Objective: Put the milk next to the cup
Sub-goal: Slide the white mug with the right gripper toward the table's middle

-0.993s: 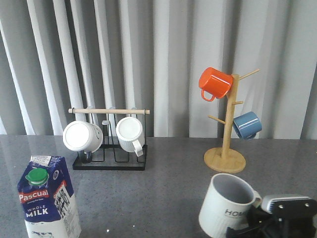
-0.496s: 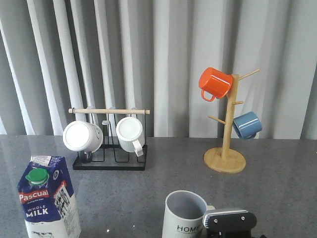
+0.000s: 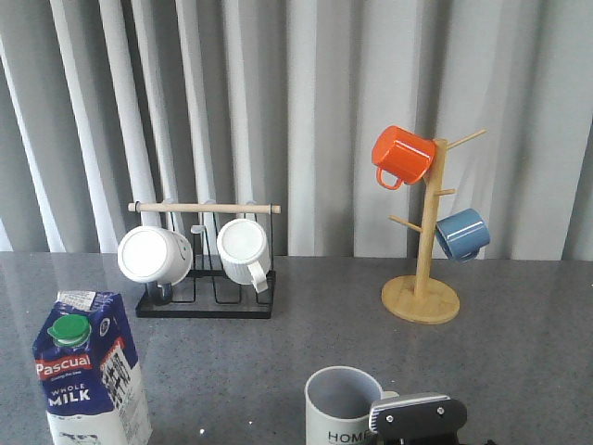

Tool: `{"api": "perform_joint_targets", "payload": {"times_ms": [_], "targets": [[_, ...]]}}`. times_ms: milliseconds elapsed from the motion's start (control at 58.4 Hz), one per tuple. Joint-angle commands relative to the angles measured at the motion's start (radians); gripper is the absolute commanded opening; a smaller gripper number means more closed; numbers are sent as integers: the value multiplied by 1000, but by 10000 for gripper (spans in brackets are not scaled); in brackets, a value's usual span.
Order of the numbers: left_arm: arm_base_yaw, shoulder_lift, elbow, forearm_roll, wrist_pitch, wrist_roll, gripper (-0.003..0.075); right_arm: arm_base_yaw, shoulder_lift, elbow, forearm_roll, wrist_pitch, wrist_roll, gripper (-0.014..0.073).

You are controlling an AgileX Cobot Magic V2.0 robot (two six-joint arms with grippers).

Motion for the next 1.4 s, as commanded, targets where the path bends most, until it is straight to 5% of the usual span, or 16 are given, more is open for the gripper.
{"api": "perform_joint_targets", "payload": {"times_ms": [0, 257, 582, 942, 1198, 1387], "targets": [[-9, 6, -36, -7, -64, -9, 556, 0, -37, -22, -27, -69, -32, 3], [-9, 6, -36, -7, -64, -9, 556, 0, -37, -19, -32, -47, -30, 66], [-9, 6, -36, -7, -64, -9, 556, 0, -42, 9, -31, -63, -18, 259], [-9, 6, -36, -7, -64, -9, 556, 0, -168, 133, -170, -86, 73, 276], [-9, 6, -36, -7, -64, -9, 556, -27, -379, 174, -294, 73, -1, 276], [-9, 6, -36, -7, -64, -9, 556, -190, -580, 174, -472, 286, 82, 276]]}}
